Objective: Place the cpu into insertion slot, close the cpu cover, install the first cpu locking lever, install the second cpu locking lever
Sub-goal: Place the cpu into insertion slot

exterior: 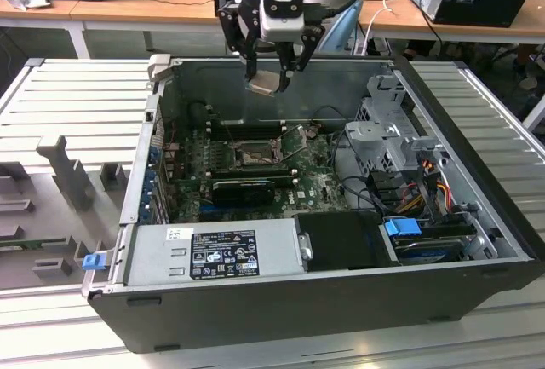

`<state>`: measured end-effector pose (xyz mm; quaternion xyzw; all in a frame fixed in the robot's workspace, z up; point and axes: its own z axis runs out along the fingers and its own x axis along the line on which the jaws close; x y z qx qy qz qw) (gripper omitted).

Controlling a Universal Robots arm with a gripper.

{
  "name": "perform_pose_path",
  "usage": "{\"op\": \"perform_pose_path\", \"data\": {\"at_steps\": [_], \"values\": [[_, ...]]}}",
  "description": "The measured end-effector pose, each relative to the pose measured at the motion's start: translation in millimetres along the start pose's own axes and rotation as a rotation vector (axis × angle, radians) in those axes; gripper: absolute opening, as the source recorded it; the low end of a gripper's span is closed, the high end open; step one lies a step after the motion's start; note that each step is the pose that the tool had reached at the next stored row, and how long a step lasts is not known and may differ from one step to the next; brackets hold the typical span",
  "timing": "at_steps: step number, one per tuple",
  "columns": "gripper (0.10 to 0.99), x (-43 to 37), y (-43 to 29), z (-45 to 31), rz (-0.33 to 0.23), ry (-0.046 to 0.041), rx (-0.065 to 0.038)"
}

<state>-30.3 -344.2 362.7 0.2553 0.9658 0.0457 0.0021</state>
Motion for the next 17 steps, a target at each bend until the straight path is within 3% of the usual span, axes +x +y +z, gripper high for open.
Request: {"op": "perform_pose_path", "data": {"at_steps": [17], "values": [[0.541,0.0,-0.1,0.5,0.115,-0.0103,-0.002]]}}
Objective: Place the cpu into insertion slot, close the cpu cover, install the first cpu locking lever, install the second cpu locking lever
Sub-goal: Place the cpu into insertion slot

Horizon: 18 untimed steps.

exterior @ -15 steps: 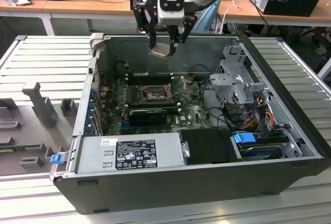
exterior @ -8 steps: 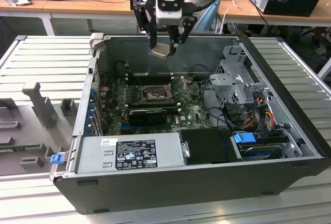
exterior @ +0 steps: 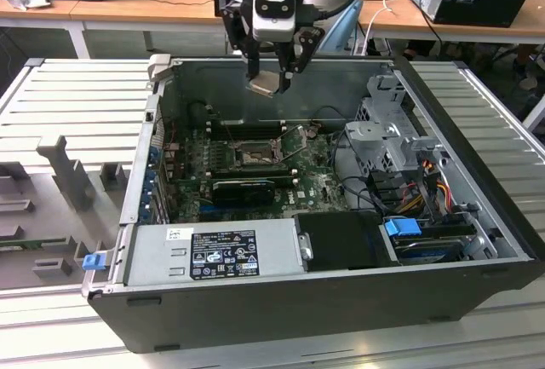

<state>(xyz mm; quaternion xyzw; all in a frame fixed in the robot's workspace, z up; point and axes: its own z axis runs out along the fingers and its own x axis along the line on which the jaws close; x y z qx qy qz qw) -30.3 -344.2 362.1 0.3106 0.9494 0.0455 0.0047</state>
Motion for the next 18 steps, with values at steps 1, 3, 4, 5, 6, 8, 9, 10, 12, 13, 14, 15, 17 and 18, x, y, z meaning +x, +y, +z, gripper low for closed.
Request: {"op": "perform_pose_path", "data": {"at_steps": [1,3,4,5,6,8,9,10,12,13,14,15,17,18], "values": [[0.541,0.0,0.0,0.1,0.013,-0.0012,0.000],[0.541,0.0,0.0,0.1,0.028,-0.0025,0.000],[0.541,0.0,0.0,0.2,0.038,-0.0035,-0.001],[0.541,0.0,0.0,0.2,0.045,-0.0041,-0.001],[0.541,0.0,0.0,0.3,0.060,-0.0055,-0.001],[0.541,0.0,0.0,0.4,0.076,-0.0069,-0.001],[0.541,0.0,0.0,0.6,0.090,-0.0081,-0.002],[0.541,0.0,0.0,0.6,0.096,-0.0087,-0.002],[0.541,0.0,-0.1,0.7,0.107,-0.0097,-0.002],[0.541,0.0,-0.1,0.8,0.113,-0.0102,-0.002],[0.541,0.0,-0.1,0.9,0.123,-0.0111,-0.002],[0.541,0.0,-0.1,0.9,0.130,-0.0117,-0.002],[0.541,0.0,-0.1,1.1,0.145,-0.0131,-0.003],[0.541,0.0,-0.1,1.2,0.151,-0.0136,-0.003]]}}
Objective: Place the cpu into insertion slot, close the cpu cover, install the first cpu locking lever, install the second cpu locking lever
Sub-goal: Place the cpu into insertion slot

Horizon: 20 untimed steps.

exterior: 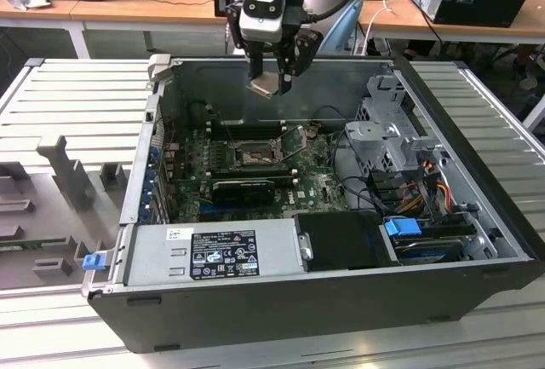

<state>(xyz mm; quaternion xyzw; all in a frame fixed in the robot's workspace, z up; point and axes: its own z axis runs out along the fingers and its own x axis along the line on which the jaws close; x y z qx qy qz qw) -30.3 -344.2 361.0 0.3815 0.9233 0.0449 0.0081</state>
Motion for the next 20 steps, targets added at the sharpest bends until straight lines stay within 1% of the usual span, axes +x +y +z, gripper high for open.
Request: {"op": "perform_pose_path", "data": {"at_steps": [13,17,20], "values": [[0.541,0.0,-0.1,1.1,0.100,-0.0089,-0.002],[0.541,-0.1,-0.1,1.4,0.138,-0.0123,-0.003],[0.541,0.0,-0.1,1.5,0.154,-0.0138,-0.003]]}}
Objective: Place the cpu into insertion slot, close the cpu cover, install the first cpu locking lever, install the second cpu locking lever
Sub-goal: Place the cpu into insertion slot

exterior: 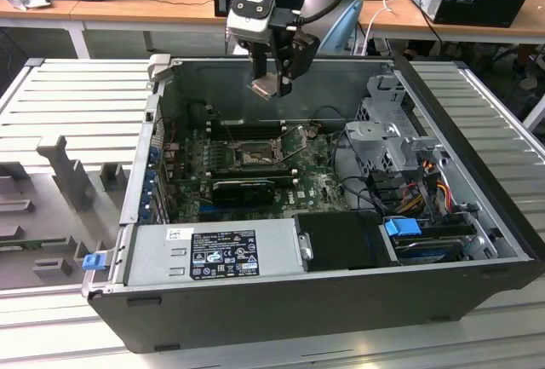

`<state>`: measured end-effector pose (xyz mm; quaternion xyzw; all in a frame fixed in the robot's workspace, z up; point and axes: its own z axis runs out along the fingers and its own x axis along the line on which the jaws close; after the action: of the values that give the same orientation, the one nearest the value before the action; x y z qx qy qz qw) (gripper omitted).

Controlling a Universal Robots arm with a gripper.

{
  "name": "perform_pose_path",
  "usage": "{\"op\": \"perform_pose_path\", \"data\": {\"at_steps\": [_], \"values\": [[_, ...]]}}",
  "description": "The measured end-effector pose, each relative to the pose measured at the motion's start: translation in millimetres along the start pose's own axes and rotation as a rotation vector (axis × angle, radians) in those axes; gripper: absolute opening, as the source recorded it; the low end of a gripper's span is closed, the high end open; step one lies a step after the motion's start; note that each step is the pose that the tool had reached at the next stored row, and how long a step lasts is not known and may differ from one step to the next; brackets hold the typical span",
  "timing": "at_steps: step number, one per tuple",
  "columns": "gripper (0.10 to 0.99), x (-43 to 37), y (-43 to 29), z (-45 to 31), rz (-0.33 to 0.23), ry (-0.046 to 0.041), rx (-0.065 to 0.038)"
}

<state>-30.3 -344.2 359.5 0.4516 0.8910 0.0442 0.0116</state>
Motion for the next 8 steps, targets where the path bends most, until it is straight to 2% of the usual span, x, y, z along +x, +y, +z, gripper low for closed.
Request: {"op": "perform_pose_path", "data": {"at_steps": [8], "values": [[0.541,0.0,0.0,0.6,0.070,-0.0063,-0.001]]}}
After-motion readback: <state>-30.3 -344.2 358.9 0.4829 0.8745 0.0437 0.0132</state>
